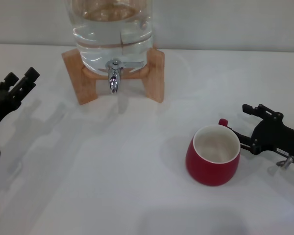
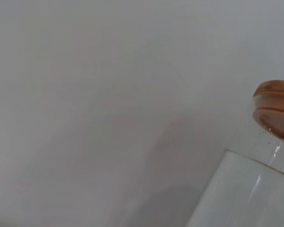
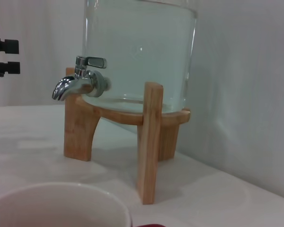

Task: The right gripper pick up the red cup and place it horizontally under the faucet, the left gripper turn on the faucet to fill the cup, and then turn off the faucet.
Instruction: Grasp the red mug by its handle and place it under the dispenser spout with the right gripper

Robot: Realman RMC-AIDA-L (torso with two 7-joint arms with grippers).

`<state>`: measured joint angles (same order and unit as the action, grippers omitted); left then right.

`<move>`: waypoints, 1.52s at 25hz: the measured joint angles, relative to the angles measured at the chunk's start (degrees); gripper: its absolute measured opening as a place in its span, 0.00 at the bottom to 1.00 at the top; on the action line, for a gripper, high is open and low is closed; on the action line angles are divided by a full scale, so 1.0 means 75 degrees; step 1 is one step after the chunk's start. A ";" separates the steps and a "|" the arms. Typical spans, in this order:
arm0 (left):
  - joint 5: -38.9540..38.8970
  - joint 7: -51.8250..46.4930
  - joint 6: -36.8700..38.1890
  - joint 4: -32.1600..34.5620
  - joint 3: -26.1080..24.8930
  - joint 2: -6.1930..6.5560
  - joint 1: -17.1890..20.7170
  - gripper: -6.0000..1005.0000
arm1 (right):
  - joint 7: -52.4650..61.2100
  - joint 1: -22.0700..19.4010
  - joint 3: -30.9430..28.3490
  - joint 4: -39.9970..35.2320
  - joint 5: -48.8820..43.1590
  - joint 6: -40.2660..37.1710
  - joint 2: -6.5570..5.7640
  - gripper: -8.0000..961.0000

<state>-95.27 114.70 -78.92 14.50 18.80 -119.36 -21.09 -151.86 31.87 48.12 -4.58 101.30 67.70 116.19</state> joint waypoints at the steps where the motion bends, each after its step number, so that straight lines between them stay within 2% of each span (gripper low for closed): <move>1: 0.0000 0.0000 0.0000 0.0000 0.0000 0.0000 0.0000 0.86 | 0.0004 0.0004 0.0002 0.0001 0.0000 0.0008 0.0000 0.77; 38: -0.0024 -0.0023 0.0095 -0.0085 0.0000 0.0000 -0.0025 0.86 | 0.0014 0.0242 -0.0016 0.0383 -0.0047 0.0004 0.0000 0.76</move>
<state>-95.45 114.52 -78.21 13.87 18.81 -119.36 -21.28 -151.76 33.68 48.00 -1.70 100.95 67.73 116.19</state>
